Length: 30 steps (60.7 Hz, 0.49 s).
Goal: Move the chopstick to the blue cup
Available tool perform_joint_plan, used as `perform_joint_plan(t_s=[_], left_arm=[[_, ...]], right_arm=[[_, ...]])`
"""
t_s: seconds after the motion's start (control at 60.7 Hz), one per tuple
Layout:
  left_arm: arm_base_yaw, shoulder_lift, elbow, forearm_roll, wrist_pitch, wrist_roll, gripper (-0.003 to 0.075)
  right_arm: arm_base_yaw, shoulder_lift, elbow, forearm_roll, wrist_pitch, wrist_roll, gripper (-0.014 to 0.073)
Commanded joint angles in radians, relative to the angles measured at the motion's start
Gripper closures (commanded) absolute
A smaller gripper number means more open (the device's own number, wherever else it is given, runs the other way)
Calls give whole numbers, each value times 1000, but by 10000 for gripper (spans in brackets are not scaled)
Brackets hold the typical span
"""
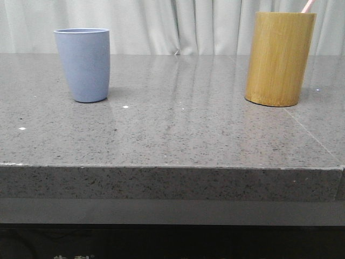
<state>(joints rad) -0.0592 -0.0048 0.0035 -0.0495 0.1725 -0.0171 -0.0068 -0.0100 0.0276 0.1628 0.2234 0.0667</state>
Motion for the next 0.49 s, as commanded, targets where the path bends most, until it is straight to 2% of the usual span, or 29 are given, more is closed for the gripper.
perform_joint_plan(t_s=[0.0, 0.247, 0.478], left_arm=[[1, -24, 3, -9, -77, -2, 738], [1, -24, 3, -9, -79, -2, 738], [1, -24, 3, -9, -145, -2, 738]], right_arm=[[-7, -20, -4, -8, -76, -5, 652], [-7, -20, -4, -8, -76, -5, 652], [-7, -20, -4, 30, -108, -4, 652]])
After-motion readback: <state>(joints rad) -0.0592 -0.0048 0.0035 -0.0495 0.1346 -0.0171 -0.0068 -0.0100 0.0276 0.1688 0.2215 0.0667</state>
